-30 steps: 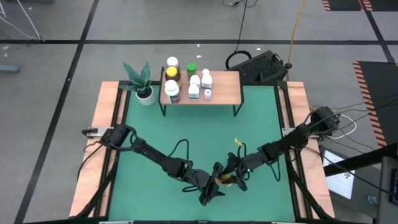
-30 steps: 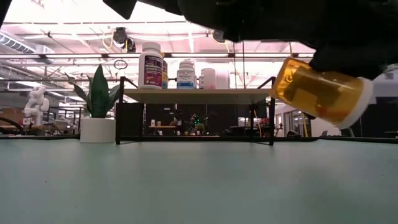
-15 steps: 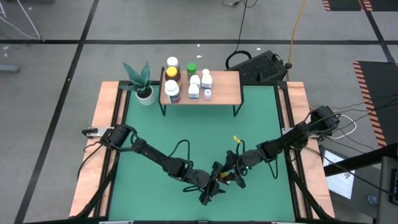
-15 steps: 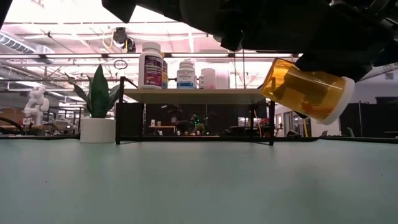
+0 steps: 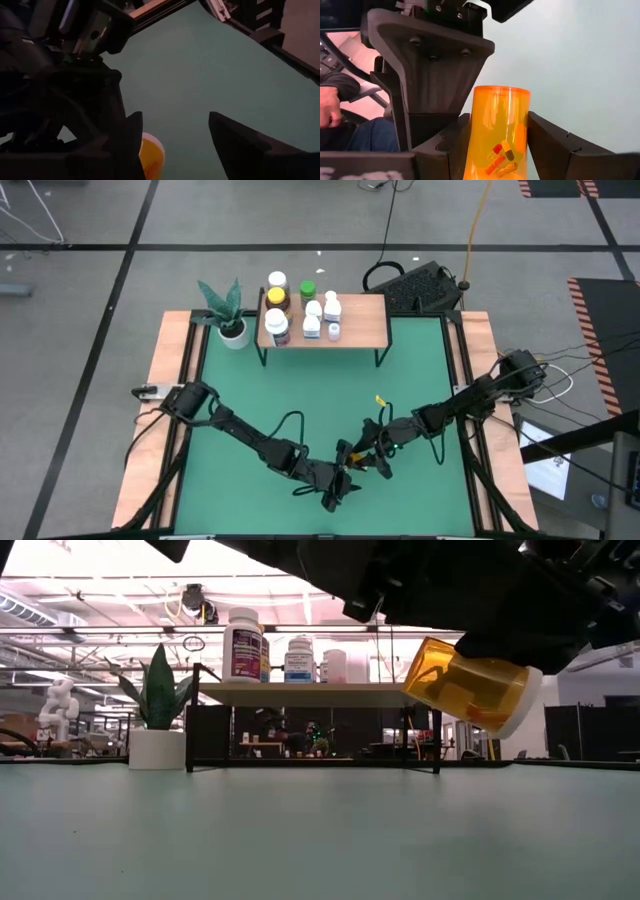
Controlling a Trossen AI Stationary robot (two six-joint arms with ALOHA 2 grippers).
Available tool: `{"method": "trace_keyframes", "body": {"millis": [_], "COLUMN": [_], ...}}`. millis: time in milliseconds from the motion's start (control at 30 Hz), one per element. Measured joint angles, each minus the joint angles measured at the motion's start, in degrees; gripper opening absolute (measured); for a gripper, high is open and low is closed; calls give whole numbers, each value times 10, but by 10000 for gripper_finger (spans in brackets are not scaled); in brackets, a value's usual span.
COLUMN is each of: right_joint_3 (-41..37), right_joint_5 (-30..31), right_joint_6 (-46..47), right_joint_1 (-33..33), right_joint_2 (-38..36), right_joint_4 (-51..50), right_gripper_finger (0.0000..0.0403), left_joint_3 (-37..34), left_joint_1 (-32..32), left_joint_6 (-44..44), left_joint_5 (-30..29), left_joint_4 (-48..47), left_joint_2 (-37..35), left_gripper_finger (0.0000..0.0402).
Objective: Pick and place medicine bottles onto shelf by color
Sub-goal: Put the orange pill bottle on the shelf
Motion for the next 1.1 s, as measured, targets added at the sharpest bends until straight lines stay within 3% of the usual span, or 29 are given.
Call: {"method": "trace_keyframes", "body": {"millis": [167,300,367,500,700,867,1100], "right_joint_3": [0,0,0,0,1,-20,-65], "right_joint_5": [-19,-21,-25,-18,3,-5,-4], "right_joint_6": [-4,-7,-7,-7,-35,-36,-13], "right_joint_1": [-5,-5,-5,-7,-8,-3,1], "right_joint_2": [-2,-4,-7,-7,-18,-72,-105], "right_joint_4": [-4,-3,-3,-3,-38,-108,-25], "right_gripper_finger": [169,169,169,169,169,169,169], "left_joint_3": [0,0,0,0,0,-1,0], "left_joint_1": [8,9,8,4,4,7,8], "left_joint_6": [-26,-21,-15,-13,-4,-2,3], "left_joint_5": [67,71,64,-8,-34,5,3], "left_joint_4": [3,-2,-2,-12,-20,-23,15], "left_joint_2": [0,-1,-1,-1,0,0,-1], "left_gripper_finger": [232,211,199,191,241,285,287]}}
